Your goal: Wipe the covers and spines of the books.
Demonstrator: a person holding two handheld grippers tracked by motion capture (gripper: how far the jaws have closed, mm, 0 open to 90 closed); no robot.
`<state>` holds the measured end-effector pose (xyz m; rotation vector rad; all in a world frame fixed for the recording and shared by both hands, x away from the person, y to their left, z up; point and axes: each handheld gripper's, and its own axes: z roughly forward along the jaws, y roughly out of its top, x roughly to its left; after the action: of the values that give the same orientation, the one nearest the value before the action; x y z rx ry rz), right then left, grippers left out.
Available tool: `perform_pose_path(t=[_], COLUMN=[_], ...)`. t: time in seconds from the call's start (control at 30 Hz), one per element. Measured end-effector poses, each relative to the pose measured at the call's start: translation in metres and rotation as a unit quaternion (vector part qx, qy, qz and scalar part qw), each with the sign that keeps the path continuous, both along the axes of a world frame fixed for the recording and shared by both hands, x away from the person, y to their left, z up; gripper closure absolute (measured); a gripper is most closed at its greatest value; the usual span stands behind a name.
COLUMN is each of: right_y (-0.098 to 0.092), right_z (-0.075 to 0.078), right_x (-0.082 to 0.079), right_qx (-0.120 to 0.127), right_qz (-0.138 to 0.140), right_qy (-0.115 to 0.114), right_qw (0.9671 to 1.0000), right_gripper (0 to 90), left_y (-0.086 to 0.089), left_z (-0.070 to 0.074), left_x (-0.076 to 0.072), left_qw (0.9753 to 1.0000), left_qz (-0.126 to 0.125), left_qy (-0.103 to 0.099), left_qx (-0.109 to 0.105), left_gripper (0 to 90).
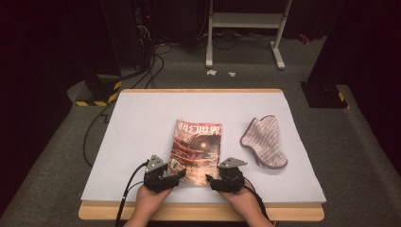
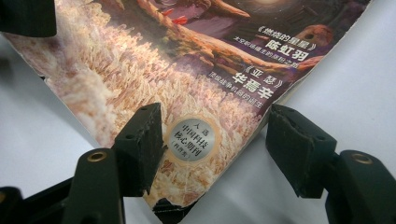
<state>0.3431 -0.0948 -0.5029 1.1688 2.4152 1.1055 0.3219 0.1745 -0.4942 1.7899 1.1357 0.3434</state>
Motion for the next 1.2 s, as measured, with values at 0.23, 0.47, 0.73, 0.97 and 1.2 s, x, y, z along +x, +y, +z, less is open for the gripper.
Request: perform_pose_path(t=[0.23, 0.47, 0.73, 0.97, 1.2], right_y=[0.010, 0.014, 0.014, 0.015, 0.013], right_z=[0.000, -0.001, -0.001, -0.002, -0.001], right_x=[0.000, -0.002, -0.001, 0.004, 0.005], right_qx=[-0.001, 0.001, 0.004, 0.004, 0.009], right_qz=[0.005, 0.012, 0.012, 0.008, 0.009], right_qy=[-0.003, -0.005, -0.003, -0.004, -0.013], right_qw=[1.0000, 0.9999, 0.9999, 1.0000, 0.9998], right_gripper=[36.5, 36.4, 35.5, 35.6, 38.8], left_y=[0.006, 0.004, 0.005, 0.007, 0.021], left_z=[0.000, -0.003, -0.005, -0.003, -0.001], left_x=[0.001, 0.000, -0.005, -0.008, 0.001], left_qw=[0.9998, 0.9997, 0.9998, 0.9996, 0.9987], left_qz=[0.016, 0.023, 0.015, 0.025, 0.051], left_qy=[-0.002, 0.000, 0.010, -0.003, -0.007], left_qx=[-0.009, -0.006, -0.001, 0.008, -0.004], left_gripper=[39.5, 39.6, 43.3, 55.9, 63.9])
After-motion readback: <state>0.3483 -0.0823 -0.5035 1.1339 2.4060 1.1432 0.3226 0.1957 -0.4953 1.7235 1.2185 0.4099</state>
